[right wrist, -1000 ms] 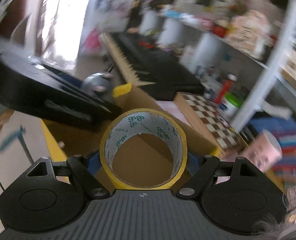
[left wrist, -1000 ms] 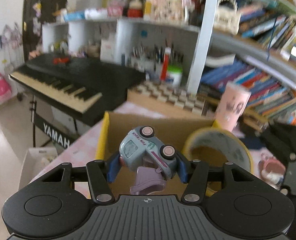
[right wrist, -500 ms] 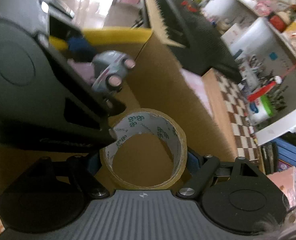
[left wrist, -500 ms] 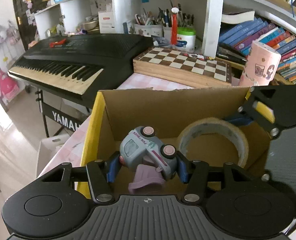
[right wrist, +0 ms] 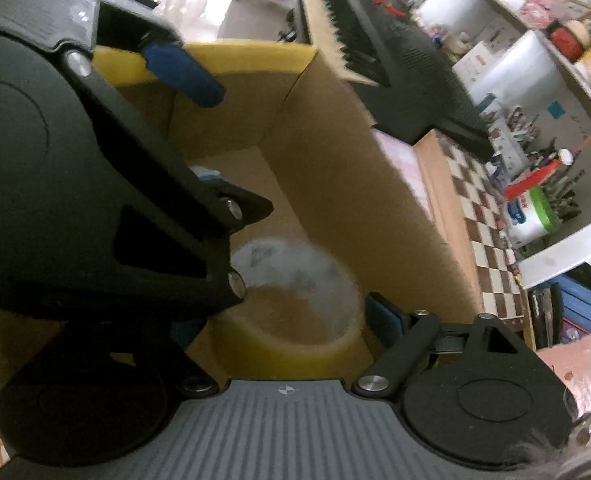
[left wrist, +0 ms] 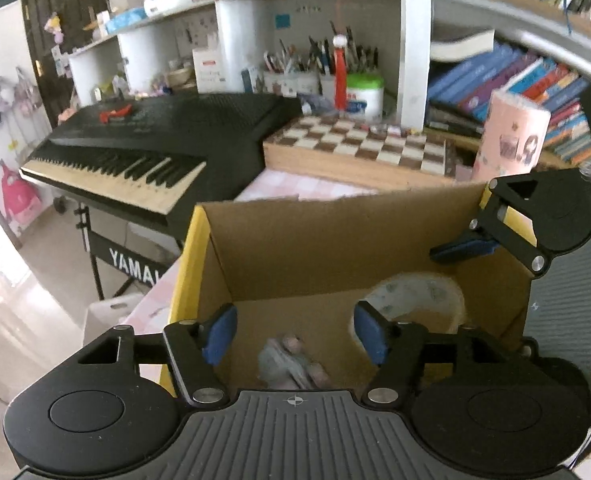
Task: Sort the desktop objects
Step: 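Lift both open tools out of the yellow box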
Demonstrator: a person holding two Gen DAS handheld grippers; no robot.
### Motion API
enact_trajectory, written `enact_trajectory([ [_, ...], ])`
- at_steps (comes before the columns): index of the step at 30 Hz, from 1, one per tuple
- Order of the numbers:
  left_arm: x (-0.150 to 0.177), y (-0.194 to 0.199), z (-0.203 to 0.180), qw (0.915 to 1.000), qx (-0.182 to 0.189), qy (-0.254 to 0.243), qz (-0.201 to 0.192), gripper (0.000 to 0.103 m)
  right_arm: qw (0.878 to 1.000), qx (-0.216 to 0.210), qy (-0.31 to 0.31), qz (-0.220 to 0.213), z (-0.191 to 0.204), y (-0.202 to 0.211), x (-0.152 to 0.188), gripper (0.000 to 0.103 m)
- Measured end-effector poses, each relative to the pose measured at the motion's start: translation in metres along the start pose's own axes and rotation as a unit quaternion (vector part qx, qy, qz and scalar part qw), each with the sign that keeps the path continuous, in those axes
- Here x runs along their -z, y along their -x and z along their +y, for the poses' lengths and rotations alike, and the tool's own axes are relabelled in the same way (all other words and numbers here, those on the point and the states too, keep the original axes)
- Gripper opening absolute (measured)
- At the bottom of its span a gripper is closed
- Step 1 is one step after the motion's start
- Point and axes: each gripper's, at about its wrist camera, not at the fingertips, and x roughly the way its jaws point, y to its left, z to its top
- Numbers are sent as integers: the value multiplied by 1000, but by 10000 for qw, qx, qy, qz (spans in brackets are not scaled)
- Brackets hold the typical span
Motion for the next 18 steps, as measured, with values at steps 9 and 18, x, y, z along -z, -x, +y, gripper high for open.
enact_trajectory([
  [9,-1,58,7,9968,121,165,-779,81,9933,714,-446,-793,-1,57,3,88],
  [18,15,124,17,9868,117,576,-1510,88,9596,1327,-1823,-1684,2,135,31,88],
])
